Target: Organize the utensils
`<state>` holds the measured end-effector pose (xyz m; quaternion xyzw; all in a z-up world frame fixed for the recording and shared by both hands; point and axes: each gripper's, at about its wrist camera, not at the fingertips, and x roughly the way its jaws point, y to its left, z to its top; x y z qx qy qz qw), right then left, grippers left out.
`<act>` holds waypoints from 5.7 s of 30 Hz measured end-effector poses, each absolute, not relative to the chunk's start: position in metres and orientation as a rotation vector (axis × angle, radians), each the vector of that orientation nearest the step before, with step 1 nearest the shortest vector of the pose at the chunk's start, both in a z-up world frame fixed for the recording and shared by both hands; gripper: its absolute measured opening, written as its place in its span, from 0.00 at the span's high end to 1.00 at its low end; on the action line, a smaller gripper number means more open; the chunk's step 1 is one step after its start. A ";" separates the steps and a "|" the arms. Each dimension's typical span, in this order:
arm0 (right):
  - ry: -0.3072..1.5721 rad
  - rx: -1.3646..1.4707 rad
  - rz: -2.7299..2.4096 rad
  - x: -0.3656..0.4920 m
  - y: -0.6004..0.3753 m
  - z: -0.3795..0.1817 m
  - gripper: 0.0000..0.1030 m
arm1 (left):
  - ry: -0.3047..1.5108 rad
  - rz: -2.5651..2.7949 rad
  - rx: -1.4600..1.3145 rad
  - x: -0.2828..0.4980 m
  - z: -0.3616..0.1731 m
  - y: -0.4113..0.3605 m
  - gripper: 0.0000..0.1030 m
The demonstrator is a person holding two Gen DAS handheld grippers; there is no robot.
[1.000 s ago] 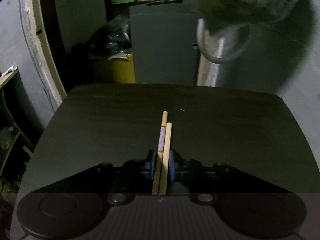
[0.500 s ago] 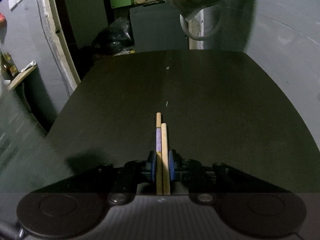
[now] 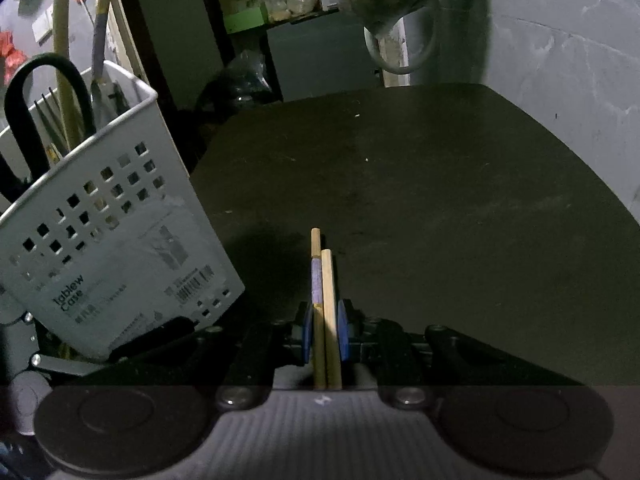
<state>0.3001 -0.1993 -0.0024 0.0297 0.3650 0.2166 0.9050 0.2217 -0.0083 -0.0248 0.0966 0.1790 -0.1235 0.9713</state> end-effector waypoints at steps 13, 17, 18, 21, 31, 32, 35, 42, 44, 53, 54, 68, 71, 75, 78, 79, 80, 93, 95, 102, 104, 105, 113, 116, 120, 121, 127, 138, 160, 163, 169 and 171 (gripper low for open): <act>0.714 0.080 0.402 0.254 -0.227 -0.004 0.73 | 0.365 -0.248 0.197 0.222 -0.026 -0.008 0.24; 0.723 0.088 0.395 0.248 -0.231 -0.003 0.73 | 0.365 -0.248 0.197 0.222 -0.026 -0.008 0.24; 0.725 0.090 0.393 0.247 -0.232 -0.003 0.73 | 0.365 -0.248 0.196 0.222 -0.026 -0.008 0.24; 0.733 0.105 0.389 0.242 -0.237 -0.004 0.68 | 0.365 -0.248 0.196 0.222 -0.026 -0.008 0.24; 0.723 0.132 0.371 0.244 -0.247 -0.005 0.66 | 0.371 -0.247 0.198 0.225 -0.026 -0.008 0.24; 0.723 0.136 0.369 0.244 -0.248 -0.005 0.66 | 0.371 -0.247 0.198 0.225 -0.026 -0.008 0.24; 0.722 0.111 0.370 0.243 -0.246 -0.004 0.67 | 0.371 -0.245 0.200 0.226 -0.026 -0.008 0.24; 0.704 -0.026 0.370 0.237 -0.229 -0.005 0.89 | 0.371 -0.245 0.201 0.226 -0.027 -0.009 0.24; 0.706 -0.023 0.382 0.238 -0.226 -0.005 0.93 | 0.371 -0.245 0.201 0.226 -0.027 -0.009 0.24; 0.698 -0.040 0.421 0.251 -0.214 -0.004 0.93 | 0.371 -0.245 0.201 0.226 -0.027 -0.009 0.24; 0.699 -0.047 0.428 0.251 -0.213 -0.004 0.93 | 0.371 -0.245 0.201 0.225 -0.027 -0.009 0.24; 0.705 -0.031 0.457 0.251 -0.209 -0.006 0.91 | 0.371 -0.245 0.201 0.225 -0.027 -0.009 0.24; 0.718 -0.001 0.471 0.253 -0.214 -0.004 0.79 | 0.371 -0.244 0.199 0.225 -0.027 -0.009 0.24; 0.733 0.034 0.479 0.256 -0.217 -0.001 0.56 | 0.371 -0.244 0.199 0.225 -0.027 -0.009 0.24; 0.744 0.056 0.483 0.260 -0.218 0.000 0.52 | 0.371 -0.244 0.199 0.225 -0.027 -0.009 0.24; 0.747 0.063 0.484 0.261 -0.217 0.000 0.50 | 0.371 -0.244 0.199 0.225 -0.027 -0.009 0.24; 0.751 0.071 0.489 0.262 -0.216 0.000 0.48 | 0.371 -0.244 0.199 0.225 -0.027 -0.009 0.24; 0.745 -0.072 0.525 0.251 -0.178 -0.002 0.17 | 0.370 -0.243 0.203 0.225 -0.028 -0.010 0.24; 0.742 -0.079 0.516 0.248 -0.175 -0.003 0.19 | 0.370 -0.243 0.203 0.225 -0.028 -0.010 0.24; 0.715 -0.151 0.462 0.244 -0.175 -0.004 0.53 | 0.371 -0.244 0.200 0.225 -0.027 -0.010 0.24; 0.714 -0.152 0.457 0.242 -0.176 -0.003 0.59 | 0.371 -0.244 0.200 0.226 -0.027 -0.009 0.24; 0.712 -0.155 0.455 0.242 -0.177 -0.003 0.67 | 0.371 -0.244 0.200 0.225 -0.027 -0.010 0.24; 0.717 -0.166 0.466 0.245 -0.178 -0.002 0.86 | 0.371 -0.244 0.200 0.225 -0.028 -0.010 0.24; 0.724 -0.166 0.468 0.247 -0.179 -0.001 0.86 | 0.371 -0.244 0.200 0.225 -0.028 -0.010 0.24; 0.730 -0.173 0.471 0.248 -0.179 0.001 0.85 | 0.371 -0.244 0.201 0.225 -0.028 -0.010 0.24; 0.731 -0.174 0.472 0.248 -0.179 0.001 0.85 | 0.371 -0.244 0.200 0.225 -0.027 -0.010 0.24; 0.737 -0.171 0.469 0.250 -0.178 0.002 0.84 | 0.371 -0.244 0.200 0.225 -0.027 -0.010 0.24; 0.756 -0.154 0.477 0.262 -0.174 0.001 0.67 | 0.371 -0.244 0.200 0.225 -0.027 -0.010 0.24; 0.844 -0.229 0.496 0.277 -0.164 0.010 0.85 | 0.370 -0.245 0.200 0.225 -0.028 -0.010 0.24; 0.902 -0.225 0.510 0.287 -0.164 0.015 0.84 | 0.371 -0.245 0.199 0.225 -0.028 -0.010 0.25; 0.946 -0.267 0.523 0.295 -0.158 0.019 0.86 | 0.374 -0.247 0.194 0.225 -0.031 -0.010 0.25; 0.948 -0.282 0.522 0.294 -0.157 0.020 0.87 | 0.373 -0.249 0.192 0.226 -0.031 -0.010 0.25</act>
